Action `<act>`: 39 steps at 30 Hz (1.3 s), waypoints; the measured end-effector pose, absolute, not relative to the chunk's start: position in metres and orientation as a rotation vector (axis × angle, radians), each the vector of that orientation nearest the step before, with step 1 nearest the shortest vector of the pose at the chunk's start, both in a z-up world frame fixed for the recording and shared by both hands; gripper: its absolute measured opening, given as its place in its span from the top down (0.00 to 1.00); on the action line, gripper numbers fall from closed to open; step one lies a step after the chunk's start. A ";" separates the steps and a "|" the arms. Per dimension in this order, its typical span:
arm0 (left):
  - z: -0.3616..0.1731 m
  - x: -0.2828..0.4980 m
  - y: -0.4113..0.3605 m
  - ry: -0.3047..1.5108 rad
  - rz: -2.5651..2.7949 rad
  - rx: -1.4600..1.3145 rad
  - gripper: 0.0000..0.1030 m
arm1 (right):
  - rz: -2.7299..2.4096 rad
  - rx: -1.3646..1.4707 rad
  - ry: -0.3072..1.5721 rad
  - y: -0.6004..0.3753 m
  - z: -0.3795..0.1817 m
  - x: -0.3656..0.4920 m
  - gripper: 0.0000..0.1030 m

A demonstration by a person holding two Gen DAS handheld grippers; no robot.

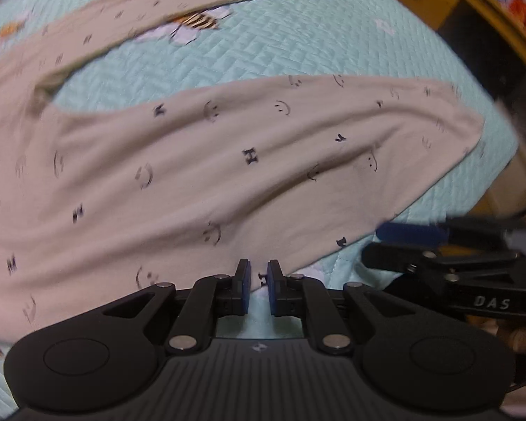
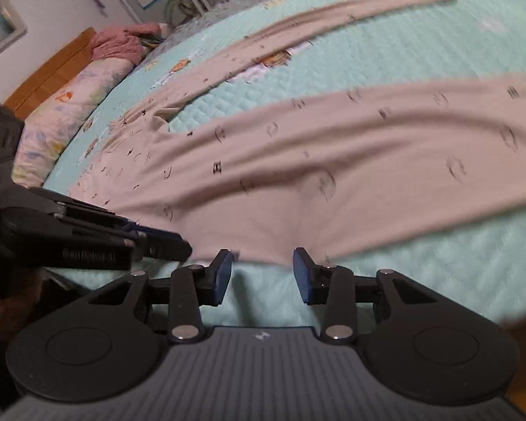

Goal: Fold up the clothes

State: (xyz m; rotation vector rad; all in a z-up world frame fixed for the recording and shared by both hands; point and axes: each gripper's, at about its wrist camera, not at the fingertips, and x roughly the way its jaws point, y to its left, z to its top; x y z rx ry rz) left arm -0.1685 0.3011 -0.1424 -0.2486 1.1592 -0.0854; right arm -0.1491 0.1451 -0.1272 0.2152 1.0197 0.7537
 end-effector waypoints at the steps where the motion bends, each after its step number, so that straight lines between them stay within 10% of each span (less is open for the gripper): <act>1: -0.141 -0.172 0.308 1.155 -0.092 -0.289 0.91 | 0.748 0.245 1.037 0.139 -0.125 -0.149 0.61; 26: -0.145 -0.196 0.220 0.856 -0.310 0.335 0.87 | 0.575 0.881 0.954 0.067 -0.165 -0.129 0.53; 39: -0.160 -0.209 0.197 0.722 -0.248 0.649 0.46 | 0.571 0.935 0.965 0.063 -0.171 -0.125 0.52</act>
